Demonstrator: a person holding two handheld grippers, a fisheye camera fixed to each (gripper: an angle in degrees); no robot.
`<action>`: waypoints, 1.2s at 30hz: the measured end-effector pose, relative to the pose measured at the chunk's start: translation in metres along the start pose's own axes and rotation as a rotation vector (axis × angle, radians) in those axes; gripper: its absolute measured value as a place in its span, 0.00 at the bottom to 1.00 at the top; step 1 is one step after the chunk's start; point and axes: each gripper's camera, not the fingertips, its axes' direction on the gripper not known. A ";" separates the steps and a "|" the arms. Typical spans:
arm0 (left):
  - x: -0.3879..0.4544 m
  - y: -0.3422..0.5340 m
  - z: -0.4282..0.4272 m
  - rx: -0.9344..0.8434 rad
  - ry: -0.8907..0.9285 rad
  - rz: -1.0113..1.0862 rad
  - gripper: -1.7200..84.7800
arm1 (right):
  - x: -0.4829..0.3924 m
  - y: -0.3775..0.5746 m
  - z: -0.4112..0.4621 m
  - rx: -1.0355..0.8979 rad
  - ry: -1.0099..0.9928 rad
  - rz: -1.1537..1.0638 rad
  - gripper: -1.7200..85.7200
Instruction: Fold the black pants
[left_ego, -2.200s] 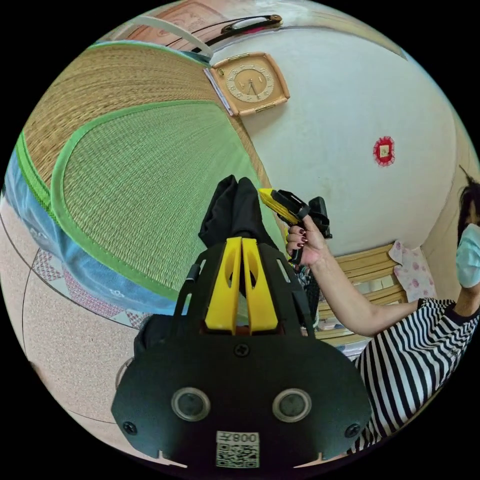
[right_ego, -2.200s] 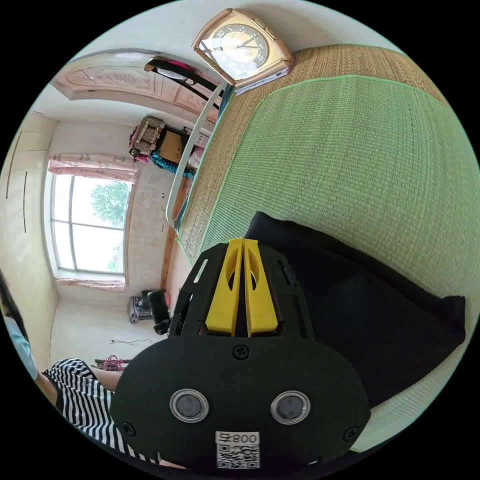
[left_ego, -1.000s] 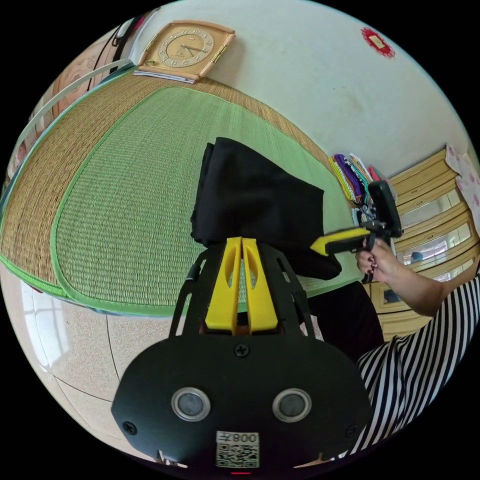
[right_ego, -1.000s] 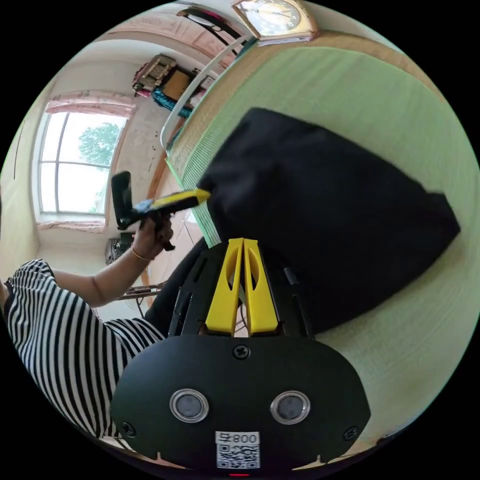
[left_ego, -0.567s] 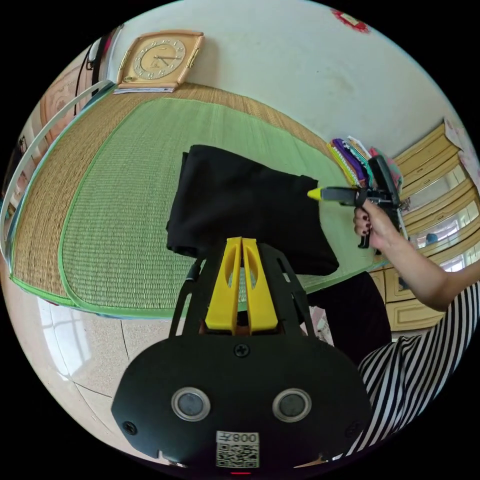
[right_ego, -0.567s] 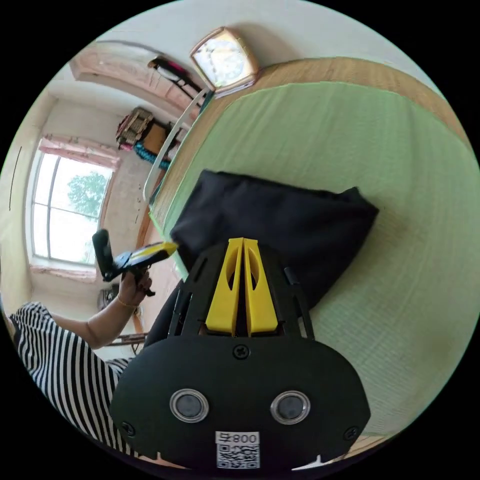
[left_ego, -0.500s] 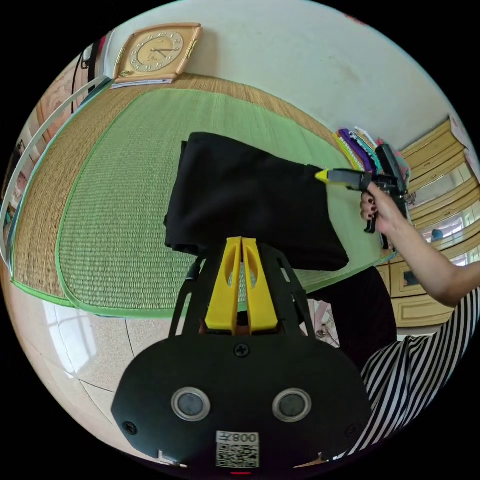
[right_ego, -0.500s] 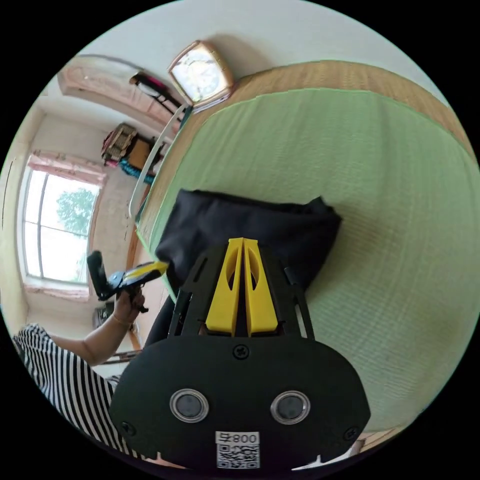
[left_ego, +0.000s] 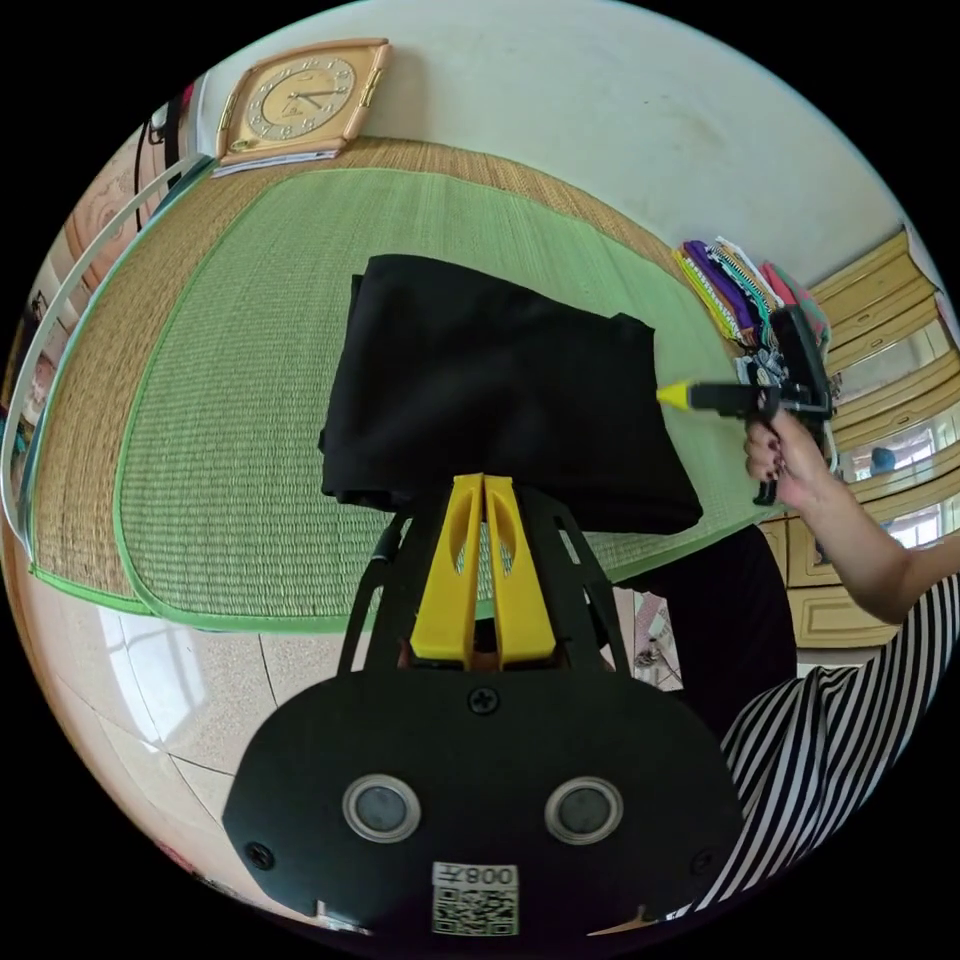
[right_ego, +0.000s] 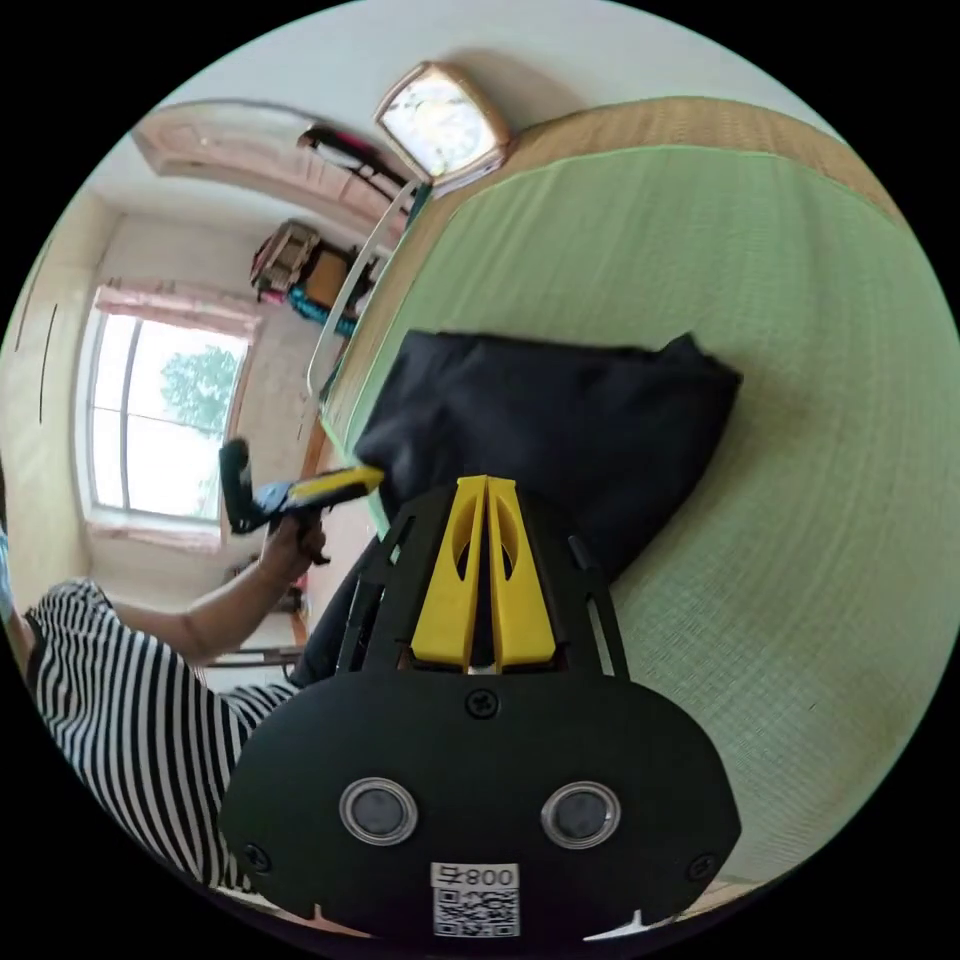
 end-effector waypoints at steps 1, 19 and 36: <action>-0.001 -0.001 0.001 -0.002 0.007 -0.008 0.02 | -0.004 0.008 0.005 -0.027 -0.009 -0.009 0.02; 0.059 0.005 0.067 -0.167 0.429 0.036 0.05 | 0.029 0.121 -0.069 0.089 -0.150 0.197 0.02; 0.070 -0.021 0.109 -0.169 0.400 0.014 0.07 | 0.114 0.191 -0.138 0.189 -0.553 0.466 0.11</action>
